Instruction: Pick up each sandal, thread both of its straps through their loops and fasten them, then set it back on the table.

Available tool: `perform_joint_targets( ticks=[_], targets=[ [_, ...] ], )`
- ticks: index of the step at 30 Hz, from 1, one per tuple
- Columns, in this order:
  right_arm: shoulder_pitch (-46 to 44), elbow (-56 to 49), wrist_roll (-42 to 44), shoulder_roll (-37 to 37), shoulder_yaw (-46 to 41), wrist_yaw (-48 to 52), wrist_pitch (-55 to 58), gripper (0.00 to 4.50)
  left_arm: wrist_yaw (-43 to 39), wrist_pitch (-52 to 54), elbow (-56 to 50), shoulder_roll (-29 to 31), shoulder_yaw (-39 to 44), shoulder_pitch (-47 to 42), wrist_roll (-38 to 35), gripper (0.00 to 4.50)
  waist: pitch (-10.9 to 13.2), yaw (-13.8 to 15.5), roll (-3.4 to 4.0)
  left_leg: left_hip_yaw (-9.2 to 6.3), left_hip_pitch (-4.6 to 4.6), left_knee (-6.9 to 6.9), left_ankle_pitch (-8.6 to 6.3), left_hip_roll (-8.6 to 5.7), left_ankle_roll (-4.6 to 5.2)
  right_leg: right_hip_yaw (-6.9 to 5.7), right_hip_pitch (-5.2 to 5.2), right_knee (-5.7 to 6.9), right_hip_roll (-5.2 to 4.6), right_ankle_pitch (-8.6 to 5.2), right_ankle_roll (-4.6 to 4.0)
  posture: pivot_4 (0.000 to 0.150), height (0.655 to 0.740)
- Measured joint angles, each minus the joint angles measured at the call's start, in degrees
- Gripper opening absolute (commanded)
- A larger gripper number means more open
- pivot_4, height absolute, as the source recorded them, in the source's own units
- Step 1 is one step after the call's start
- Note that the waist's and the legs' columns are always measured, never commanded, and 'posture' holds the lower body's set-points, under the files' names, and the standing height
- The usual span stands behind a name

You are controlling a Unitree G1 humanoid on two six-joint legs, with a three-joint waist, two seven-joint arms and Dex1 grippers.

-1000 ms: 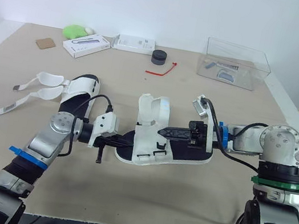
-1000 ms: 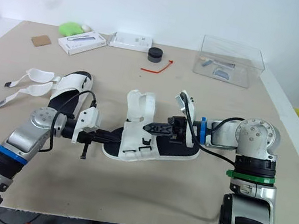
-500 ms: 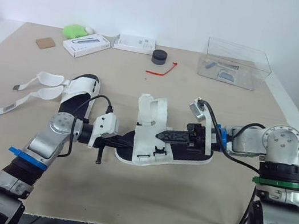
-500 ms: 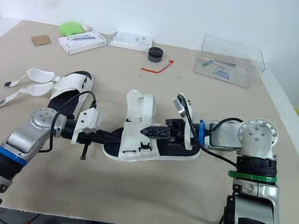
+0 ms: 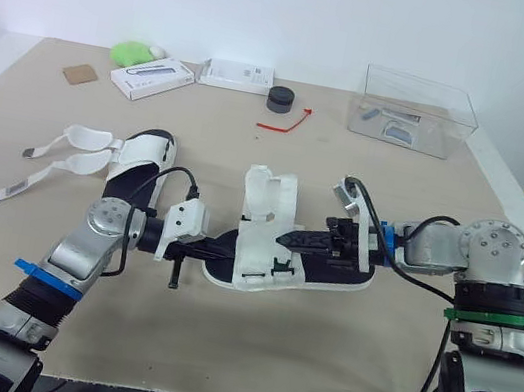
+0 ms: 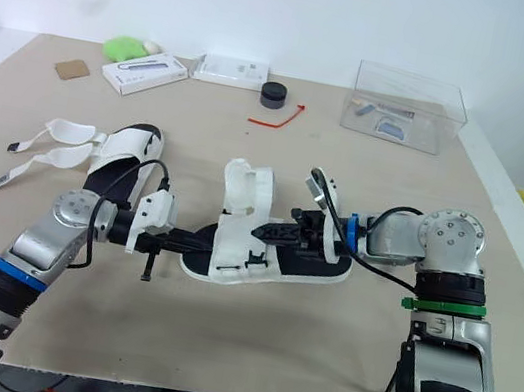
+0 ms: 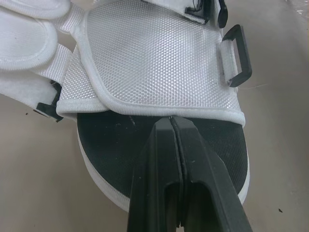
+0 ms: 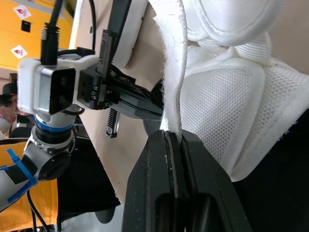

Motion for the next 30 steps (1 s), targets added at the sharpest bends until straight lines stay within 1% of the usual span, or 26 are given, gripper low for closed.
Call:
perform_joint_targets(
  ticks=[4, 9, 16, 30],
  targets=[
    [-0.2, 0.2, 0.2, -0.4, 1.1, -0.3, 0.0, 0.01, 0.1, 0.0, 0.0, 0.0, -0.1, 0.0, 0.0, 0.00, 0.0, 0.0, 0.00, 0.00, -0.03, -0.04, -0.03, 0.02, 0.06, -0.01, 0.00, -0.09, 0.00, 0.00, 0.00, 0.150, 0.7400],
    [-2.9, 1.2, 4.5, -1.4, 2.4, -1.0, 0.5, 0.01, 0.1, 0.0, 0.0, 0.0, -0.2, 0.1, 0.2, 0.00, 0.0, 0.0, 0.01, -0.03, -0.07, -0.05, -0.03, 0.02, 0.06, -0.05, -0.01, -0.15, -0.03, 0.00, 0.00, 0.150, 0.7400],
    [-3.0, 1.2, 7.3, -2.3, 3.3, -3.1, 0.5, 0.01, 0.1, 0.0, 0.0, 0.0, -0.2, 0.1, 0.4, 0.00, 0.0, 0.0, 0.01, -0.03, -0.09, -0.05, -0.03, 0.02, 0.06, -0.06, -0.01, -0.17, -0.04, 0.01, 0.01, 0.150, 0.7400],
    [-2.1, 2.1, 7.9, -3.0, 4.1, -6.1, 0.1, 0.01, 0.1, -0.1, 0.0, 0.0, -0.2, 0.1, 0.5, 0.00, 0.0, 0.0, 0.01, -0.04, -0.11, -0.07, -0.04, 0.02, 0.06, -0.06, -0.01, -0.21, -0.04, 0.01, 0.02, 0.150, 0.7400]
  ],
)
